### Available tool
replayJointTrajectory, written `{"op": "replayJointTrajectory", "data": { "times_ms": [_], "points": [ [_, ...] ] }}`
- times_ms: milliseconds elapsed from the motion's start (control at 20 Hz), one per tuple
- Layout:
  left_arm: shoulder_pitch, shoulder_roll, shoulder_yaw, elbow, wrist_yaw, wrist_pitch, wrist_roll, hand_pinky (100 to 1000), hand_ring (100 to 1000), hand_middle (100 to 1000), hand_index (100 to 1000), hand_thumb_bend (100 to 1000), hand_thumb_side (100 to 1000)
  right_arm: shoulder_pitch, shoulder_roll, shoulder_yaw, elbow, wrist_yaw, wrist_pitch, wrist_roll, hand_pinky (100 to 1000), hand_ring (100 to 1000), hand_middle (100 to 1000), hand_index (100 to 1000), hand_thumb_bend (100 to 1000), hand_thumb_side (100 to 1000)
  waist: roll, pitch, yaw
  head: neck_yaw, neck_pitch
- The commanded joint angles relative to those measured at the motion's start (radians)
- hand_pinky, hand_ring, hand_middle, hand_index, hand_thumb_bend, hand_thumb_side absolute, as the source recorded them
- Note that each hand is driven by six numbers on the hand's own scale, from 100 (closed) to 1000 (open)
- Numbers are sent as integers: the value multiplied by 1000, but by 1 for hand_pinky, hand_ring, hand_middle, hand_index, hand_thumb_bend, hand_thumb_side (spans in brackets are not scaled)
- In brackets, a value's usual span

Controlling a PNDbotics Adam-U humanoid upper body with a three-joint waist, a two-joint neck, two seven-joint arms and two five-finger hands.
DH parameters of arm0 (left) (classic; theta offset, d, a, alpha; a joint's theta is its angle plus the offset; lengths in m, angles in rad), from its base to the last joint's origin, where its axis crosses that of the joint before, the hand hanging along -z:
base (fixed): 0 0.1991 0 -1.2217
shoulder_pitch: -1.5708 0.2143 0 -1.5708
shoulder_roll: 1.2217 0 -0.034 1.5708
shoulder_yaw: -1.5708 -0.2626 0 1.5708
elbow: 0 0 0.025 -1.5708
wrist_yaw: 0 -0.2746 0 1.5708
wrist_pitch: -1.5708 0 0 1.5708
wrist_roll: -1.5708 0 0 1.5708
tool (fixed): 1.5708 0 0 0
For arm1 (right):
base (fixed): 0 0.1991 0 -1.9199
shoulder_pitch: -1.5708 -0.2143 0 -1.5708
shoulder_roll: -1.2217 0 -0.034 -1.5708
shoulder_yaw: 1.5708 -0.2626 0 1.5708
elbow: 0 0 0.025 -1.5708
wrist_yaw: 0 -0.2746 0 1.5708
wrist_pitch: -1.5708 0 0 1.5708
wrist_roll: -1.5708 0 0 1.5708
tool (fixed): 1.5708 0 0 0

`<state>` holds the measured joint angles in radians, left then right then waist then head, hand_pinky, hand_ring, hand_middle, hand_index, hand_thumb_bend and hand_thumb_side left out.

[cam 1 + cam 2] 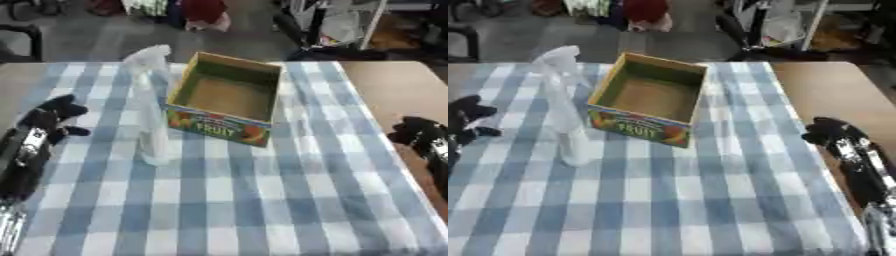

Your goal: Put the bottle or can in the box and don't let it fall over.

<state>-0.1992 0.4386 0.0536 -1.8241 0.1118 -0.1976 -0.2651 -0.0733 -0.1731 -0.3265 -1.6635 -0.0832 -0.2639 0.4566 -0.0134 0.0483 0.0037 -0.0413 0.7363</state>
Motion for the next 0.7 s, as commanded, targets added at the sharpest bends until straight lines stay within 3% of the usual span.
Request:
{"op": "replayJointTrajectory", "data": {
  "times_ms": [50,250,400,550,700],
  "points": [
    [-60,192,-2,-44,24,-39,54,734,858,735,923,100,769,-2,-30,-7,-25,6,3,-2,805,710,684,794,100,757,8,-16,-9,-5,-18],
    [-198,419,-56,-7,14,-86,97,754,847,748,939,100,750,1,-37,0,-23,8,1,7,805,710,684,796,100,757,14,-16,-32,-6,-30],
    [-345,514,-125,77,-18,-113,88,773,841,759,948,100,750,-1,-43,9,-20,5,-2,17,805,710,684,797,100,758,20,-18,-54,4,-36],
    [-507,522,-208,203,-102,-153,22,803,843,781,963,100,758,0,-49,17,-15,3,-5,27,805,710,684,798,100,761,23,-19,-76,15,-41],
    [-647,456,-277,340,-207,-204,-73,827,846,800,974,100,789,1,-56,20,-9,1,-9,33,805,710,684,799,100,761,25,-19,-92,19,-42]
  ]
}}
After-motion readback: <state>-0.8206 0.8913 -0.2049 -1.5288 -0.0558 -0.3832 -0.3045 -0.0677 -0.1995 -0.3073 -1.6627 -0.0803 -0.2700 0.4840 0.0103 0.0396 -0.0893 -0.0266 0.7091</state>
